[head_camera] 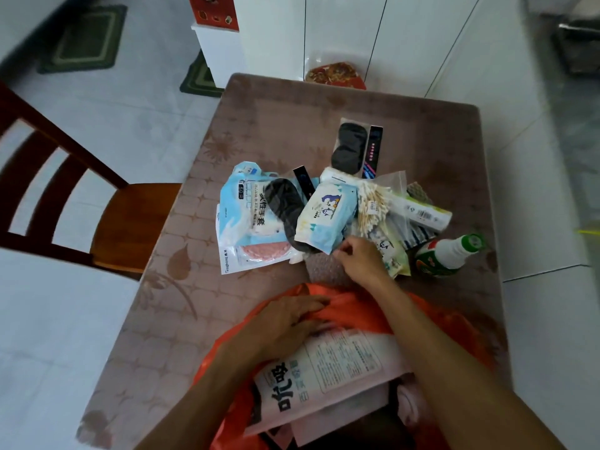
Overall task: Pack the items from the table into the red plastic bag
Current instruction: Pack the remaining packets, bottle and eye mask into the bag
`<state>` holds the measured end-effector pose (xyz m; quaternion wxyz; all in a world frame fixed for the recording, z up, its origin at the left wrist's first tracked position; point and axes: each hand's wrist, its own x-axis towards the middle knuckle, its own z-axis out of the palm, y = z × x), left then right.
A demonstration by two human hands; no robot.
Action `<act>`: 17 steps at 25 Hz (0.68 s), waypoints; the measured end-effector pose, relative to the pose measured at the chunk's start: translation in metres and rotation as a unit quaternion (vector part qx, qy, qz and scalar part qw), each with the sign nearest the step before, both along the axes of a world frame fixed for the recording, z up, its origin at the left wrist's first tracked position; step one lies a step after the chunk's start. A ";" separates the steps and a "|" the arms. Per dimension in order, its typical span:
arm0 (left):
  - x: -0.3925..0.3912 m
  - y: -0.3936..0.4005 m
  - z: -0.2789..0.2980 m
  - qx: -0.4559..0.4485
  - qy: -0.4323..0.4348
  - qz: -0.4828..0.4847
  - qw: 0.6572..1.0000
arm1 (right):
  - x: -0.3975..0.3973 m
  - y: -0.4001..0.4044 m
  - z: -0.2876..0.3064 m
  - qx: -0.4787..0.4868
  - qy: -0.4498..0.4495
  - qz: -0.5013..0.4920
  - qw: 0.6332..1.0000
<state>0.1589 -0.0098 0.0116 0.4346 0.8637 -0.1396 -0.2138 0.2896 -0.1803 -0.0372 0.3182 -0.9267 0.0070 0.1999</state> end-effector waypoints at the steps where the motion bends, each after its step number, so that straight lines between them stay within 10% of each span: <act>1: 0.002 0.002 0.005 -0.012 -0.007 0.016 1.000 | 0.000 -0.010 0.018 0.000 -0.044 -0.010 0.999; 7: 0.014 0.009 0.042 -0.018 -0.034 0.073 0.997 | -0.047 -0.064 0.140 0.187 -0.181 -0.154 0.953; 11: 0.031 0.020 0.045 0.066 -0.065 0.157 0.983 | -0.105 -0.073 0.178 0.395 -0.017 -0.279 0.875; 14: 0.036 0.020 0.052 0.045 -0.116 0.163 0.979 | -0.146 -0.050 0.142 0.330 0.079 -0.306 0.889; 17: 0.024 0.019 0.050 0.022 -0.088 0.123 0.988 | -0.158 -0.040 0.113 0.071 -0.030 -0.149 0.986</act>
